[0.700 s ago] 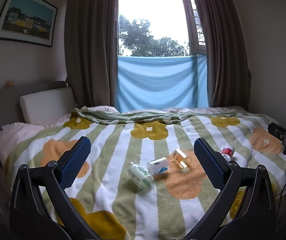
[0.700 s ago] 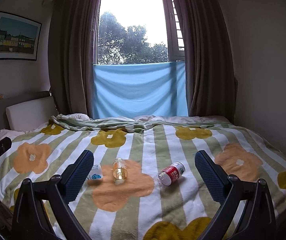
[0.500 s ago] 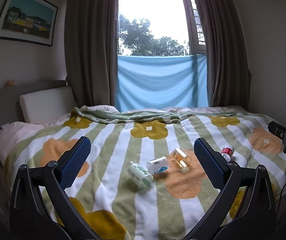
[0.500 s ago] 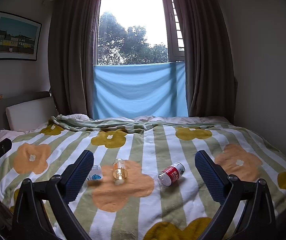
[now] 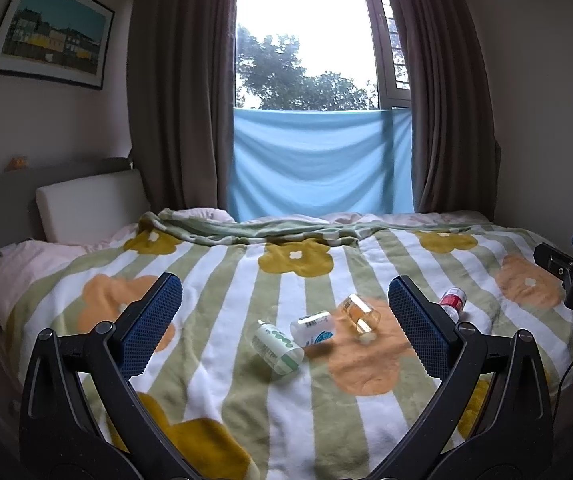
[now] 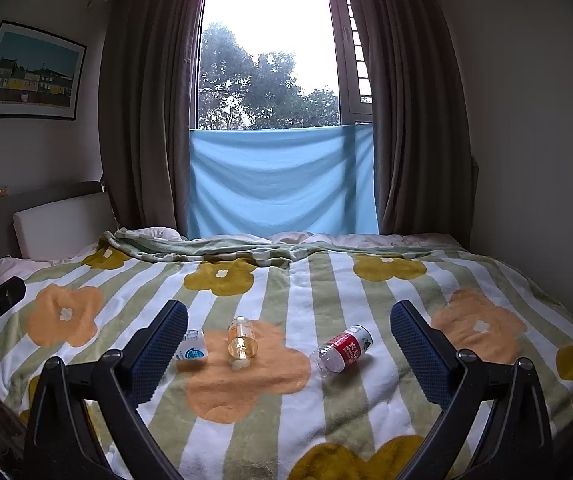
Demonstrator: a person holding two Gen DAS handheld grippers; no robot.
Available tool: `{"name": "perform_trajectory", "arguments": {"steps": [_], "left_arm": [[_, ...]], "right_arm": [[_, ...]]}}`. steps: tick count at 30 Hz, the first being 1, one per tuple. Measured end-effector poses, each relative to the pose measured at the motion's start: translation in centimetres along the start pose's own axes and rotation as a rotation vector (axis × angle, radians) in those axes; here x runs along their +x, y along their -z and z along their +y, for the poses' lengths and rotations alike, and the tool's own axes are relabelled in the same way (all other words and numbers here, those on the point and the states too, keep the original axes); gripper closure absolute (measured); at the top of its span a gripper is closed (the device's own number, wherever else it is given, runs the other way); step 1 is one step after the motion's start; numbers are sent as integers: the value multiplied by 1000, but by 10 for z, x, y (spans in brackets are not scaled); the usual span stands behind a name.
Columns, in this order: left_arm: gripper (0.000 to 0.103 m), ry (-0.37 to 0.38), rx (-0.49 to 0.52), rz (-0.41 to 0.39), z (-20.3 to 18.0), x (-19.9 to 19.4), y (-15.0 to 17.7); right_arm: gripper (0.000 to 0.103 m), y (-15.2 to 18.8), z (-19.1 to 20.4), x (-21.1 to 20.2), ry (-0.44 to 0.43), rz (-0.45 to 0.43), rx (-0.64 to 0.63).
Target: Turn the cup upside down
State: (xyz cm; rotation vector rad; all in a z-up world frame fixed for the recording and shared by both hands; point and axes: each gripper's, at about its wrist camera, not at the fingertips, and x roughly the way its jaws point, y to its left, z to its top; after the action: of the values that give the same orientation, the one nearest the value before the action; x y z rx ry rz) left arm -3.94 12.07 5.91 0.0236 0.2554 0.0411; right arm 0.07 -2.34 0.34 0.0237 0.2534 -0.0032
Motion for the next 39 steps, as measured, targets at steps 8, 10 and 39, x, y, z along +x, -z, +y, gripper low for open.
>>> {"name": "perform_trajectory", "arguments": {"steps": [8, 10, 39], "left_arm": [[0, -5, -3, 2, 2, 1, 0], [0, -3, -4, 3, 3, 0, 0], [0, -9, -8, 18, 8, 3, 6]], "right_arm": [[2, 0, 0, 0, -1, 0, -1], [2, 0, 0, 0, 0, 0, 0], [2, 3, 3, 6, -1, 18, 6]]}}
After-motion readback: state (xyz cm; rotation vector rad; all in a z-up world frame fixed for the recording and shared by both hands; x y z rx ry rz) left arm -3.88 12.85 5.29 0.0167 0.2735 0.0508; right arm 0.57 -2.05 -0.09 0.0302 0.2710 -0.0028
